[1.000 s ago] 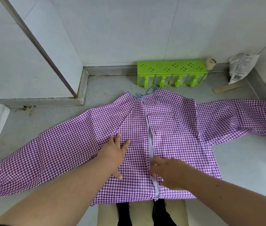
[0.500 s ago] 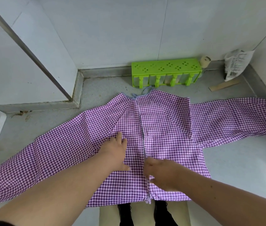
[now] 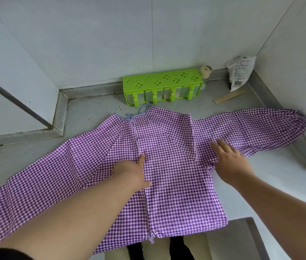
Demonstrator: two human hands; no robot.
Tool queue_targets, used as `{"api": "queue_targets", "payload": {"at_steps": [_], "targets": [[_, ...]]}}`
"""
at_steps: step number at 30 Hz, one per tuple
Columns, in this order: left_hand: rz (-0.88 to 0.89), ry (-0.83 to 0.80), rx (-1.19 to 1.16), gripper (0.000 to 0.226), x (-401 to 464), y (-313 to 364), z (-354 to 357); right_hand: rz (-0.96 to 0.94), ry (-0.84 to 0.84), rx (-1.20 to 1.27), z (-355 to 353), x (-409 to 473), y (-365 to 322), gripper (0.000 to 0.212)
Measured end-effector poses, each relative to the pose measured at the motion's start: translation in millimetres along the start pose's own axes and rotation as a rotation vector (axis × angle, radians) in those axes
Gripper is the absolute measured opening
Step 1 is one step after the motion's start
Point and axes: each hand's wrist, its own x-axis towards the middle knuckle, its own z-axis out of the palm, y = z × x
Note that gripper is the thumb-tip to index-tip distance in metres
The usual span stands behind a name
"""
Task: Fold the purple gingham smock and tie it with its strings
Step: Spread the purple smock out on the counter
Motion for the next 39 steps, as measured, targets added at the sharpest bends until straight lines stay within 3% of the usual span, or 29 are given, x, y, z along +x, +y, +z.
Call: {"api": "queue_targets", "payload": {"at_steps": [3,8,11,14,16,19,25,28,30,33,35,39], "targets": [[-0.045,-0.035,0.047,0.128,6.8,6.1,1.3,0.04,-0.125,-0.009,-2.0,2.1,9.6,0.071],[-0.063,-0.068,0.056,0.136,12.5,9.9,2.2,0.086,-0.06,-0.13,-10.3,-18.7,13.2,0.073],[-0.072,-0.079,0.082,0.136,12.7,12.0,1.0,0.144,-0.073,-0.116,-17.9,-25.1,14.1,0.061],[-0.077,-0.086,0.101,0.134,11.2,13.5,-2.1,0.108,0.034,-0.146,-22.5,-16.4,13.9,0.048],[-0.077,-0.092,0.106,0.133,10.5,13.8,-3.5,-0.023,0.047,-0.116,-24.5,-6.1,9.5,0.059],[-0.075,-0.096,0.115,0.132,9.7,14.1,-5.2,-0.167,-0.073,-0.114,-24.1,10.4,6.5,0.083],[-0.085,-0.098,0.08,0.133,8.2,15.0,-5.7,0.079,-0.212,0.003,-29.3,25.5,40.4,0.125],[-0.08,-0.085,0.071,0.13,5.6,15.6,-7.3,0.096,-0.183,-0.078,-34.4,27.9,33.8,0.125],[-0.085,-0.088,0.057,0.131,5.8,15.7,-8.8,0.024,-0.097,-0.082,-37.2,27.2,14.5,0.11],[-0.063,-0.081,0.05,0.13,4.2,14.7,-9.7,-0.264,-0.034,-0.032,-35.4,22.7,-25.6,0.087],[-0.025,-0.043,0.027,0.126,3.5,10.1,-9.9,-0.413,-0.11,-0.05,-27.6,19.3,-50.6,0.089],[0.026,0.075,-0.11,0.104,2.2,-13.9,-17.5,-0.426,-0.2,-0.144,-14.7,16.8,-67.1,0.094]]}}
